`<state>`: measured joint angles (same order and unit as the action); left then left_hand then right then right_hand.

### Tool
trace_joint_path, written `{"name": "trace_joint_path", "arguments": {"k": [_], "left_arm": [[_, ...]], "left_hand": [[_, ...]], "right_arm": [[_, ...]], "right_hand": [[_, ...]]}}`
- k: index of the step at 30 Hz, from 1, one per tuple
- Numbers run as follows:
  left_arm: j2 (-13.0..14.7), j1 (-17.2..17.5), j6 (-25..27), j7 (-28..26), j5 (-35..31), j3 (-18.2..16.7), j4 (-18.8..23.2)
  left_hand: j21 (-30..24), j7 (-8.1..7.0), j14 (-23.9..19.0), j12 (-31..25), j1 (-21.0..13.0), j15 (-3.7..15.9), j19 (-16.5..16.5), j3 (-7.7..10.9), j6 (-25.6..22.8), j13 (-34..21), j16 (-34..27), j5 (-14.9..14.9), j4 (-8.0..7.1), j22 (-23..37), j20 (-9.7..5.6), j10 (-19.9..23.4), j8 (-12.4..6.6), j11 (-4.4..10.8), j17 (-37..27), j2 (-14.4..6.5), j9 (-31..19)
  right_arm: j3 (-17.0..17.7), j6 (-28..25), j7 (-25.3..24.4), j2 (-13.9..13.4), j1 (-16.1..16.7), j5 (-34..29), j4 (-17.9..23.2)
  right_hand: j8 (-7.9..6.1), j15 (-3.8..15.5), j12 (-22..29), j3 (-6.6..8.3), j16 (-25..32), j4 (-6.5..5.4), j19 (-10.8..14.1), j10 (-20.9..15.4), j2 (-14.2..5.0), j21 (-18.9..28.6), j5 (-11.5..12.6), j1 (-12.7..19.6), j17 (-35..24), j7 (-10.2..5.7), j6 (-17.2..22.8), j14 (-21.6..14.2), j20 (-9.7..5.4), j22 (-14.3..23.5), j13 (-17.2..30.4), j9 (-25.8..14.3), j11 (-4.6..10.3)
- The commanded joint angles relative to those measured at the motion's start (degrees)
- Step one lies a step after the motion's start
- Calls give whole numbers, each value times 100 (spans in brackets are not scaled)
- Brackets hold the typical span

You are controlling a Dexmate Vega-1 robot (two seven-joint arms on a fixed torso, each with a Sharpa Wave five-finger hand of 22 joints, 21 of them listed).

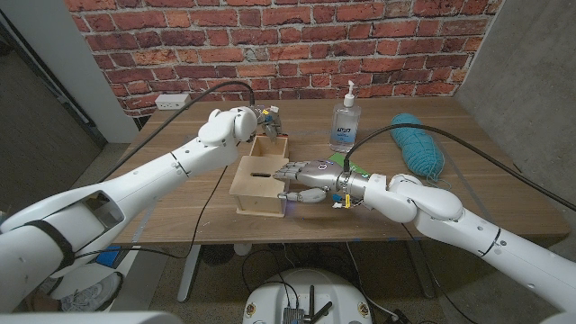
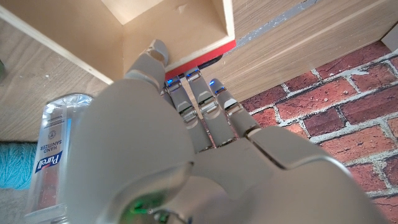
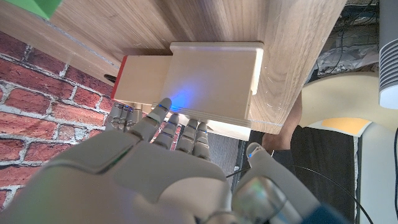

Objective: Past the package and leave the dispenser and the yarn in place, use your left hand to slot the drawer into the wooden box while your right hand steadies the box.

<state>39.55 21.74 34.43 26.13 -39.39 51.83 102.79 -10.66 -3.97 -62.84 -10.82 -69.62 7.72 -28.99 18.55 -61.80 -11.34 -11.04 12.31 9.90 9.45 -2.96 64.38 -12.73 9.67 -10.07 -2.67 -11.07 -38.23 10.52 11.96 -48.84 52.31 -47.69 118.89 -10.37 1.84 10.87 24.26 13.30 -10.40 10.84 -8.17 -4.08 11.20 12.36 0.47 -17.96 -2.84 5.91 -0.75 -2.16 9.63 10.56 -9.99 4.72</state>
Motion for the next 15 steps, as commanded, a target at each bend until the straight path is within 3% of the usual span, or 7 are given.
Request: {"name": "trace_joint_path", "arguments": {"k": [1,15], "left_arm": [[-13,49,154,57,46,3,46],[-1,24,251,135,143,24,75]], "left_hand": [[-4,50,-395,-34,-198,631,21,-29,-94,-8,-56,32,-10,15,-847,176,-15,168,-56,-218,-25],[-3,48,-396,-32,-200,632,21,-40,-95,-7,-57,34,-10,15,-847,171,-15,168,-57,-217,-25]], "right_arm": [[-27,-7,35,11,-25,31,-22],[-32,-19,56,6,-32,50,-24]], "right_hand": [[-41,503,20,21,32,-29,13,-44,-633,-20,33,-76,-20,13,45,-35,-592,1,10,-19,-17],[-42,484,17,14,35,-30,18,-41,-629,-19,33,-80,-27,24,53,-43,-581,2,10,-19,-28]]}}
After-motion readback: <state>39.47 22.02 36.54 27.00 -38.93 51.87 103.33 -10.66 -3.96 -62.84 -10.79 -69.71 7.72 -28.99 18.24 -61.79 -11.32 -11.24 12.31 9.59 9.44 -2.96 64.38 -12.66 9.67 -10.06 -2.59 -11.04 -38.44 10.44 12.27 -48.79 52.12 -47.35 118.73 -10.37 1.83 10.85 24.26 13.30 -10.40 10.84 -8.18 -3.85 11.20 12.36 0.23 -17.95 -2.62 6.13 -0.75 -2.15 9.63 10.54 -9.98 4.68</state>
